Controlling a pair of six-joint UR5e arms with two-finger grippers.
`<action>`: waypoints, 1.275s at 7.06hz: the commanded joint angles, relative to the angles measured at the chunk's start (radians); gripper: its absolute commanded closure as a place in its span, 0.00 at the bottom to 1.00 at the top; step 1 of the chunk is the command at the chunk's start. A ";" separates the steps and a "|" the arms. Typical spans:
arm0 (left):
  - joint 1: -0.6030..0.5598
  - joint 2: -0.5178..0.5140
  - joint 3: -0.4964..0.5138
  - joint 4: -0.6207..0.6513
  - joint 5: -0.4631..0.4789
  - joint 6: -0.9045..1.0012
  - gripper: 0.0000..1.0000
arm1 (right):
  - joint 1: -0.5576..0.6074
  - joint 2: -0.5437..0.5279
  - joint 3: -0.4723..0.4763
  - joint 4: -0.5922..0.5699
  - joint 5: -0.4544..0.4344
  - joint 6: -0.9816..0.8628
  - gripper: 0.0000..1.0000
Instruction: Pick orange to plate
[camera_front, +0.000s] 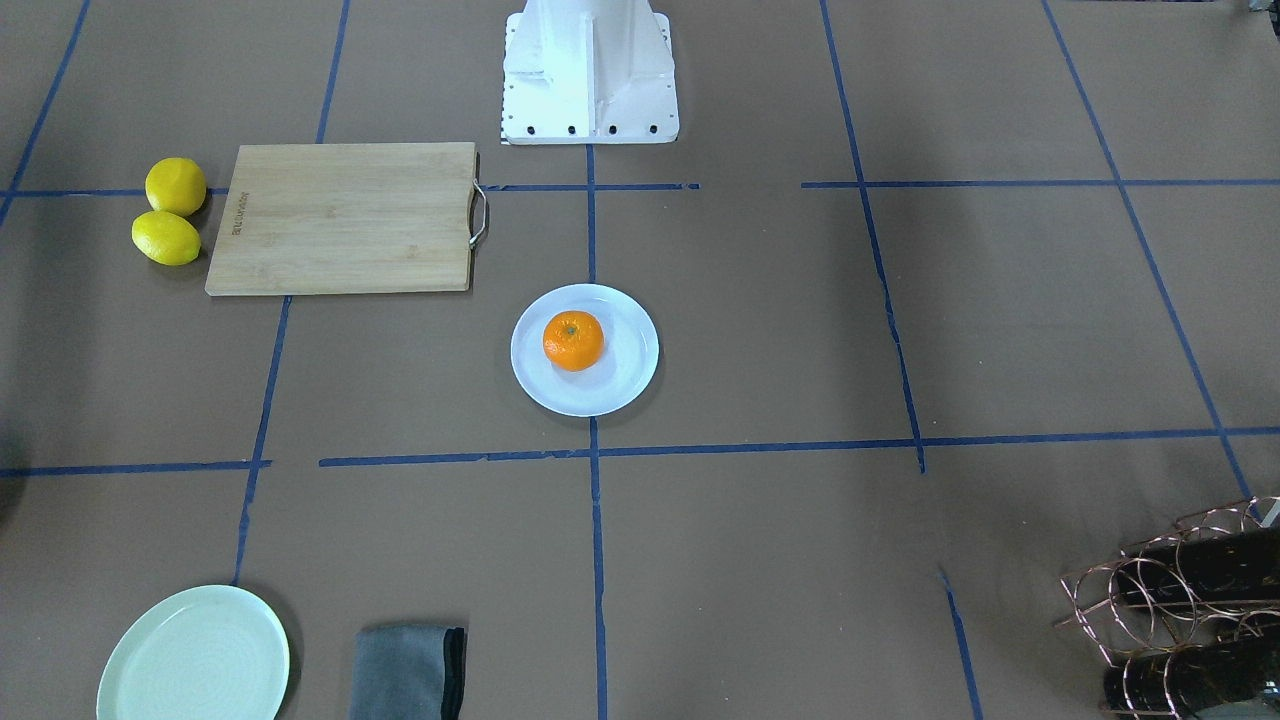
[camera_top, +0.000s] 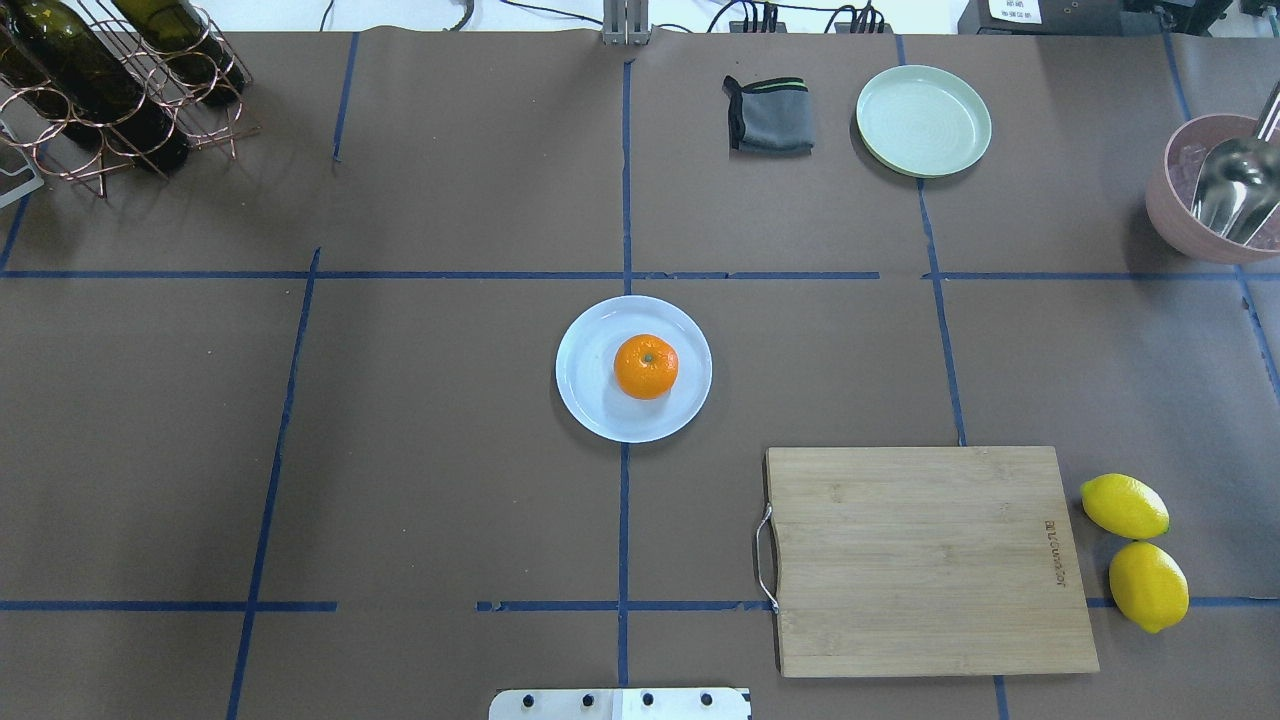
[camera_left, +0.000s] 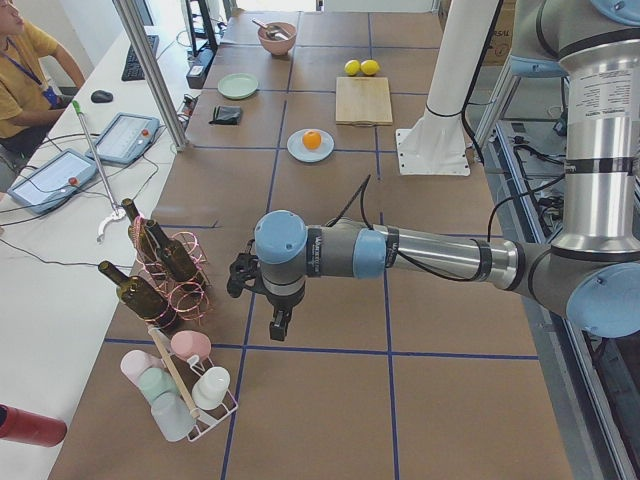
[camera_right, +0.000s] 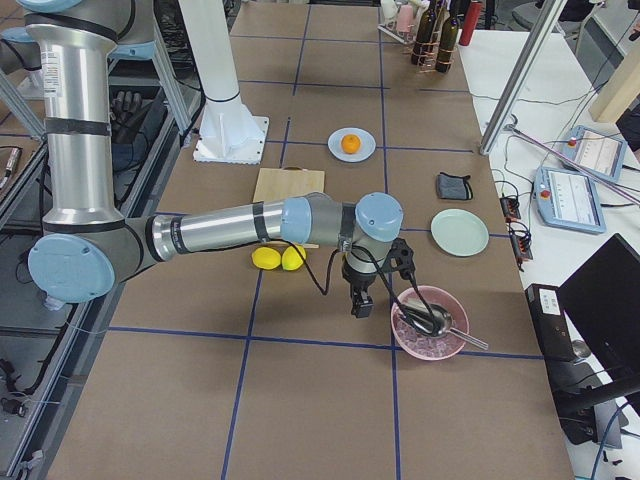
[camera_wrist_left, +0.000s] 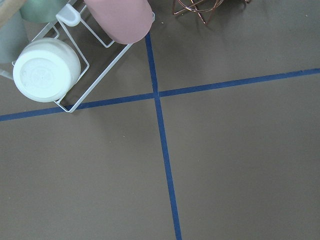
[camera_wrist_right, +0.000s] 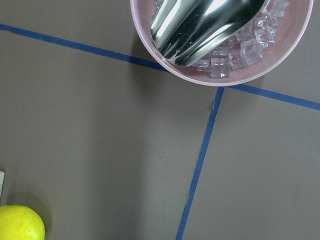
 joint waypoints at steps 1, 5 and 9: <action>0.041 0.006 0.004 -0.001 0.001 -0.006 0.00 | 0.000 -0.004 0.001 0.003 -0.006 0.002 0.00; 0.049 0.081 -0.011 0.000 -0.004 0.003 0.00 | 0.000 -0.008 0.006 0.006 -0.007 -0.015 0.00; 0.049 0.052 0.007 0.008 -0.004 0.000 0.00 | 0.000 -0.008 0.003 0.006 -0.003 0.000 0.00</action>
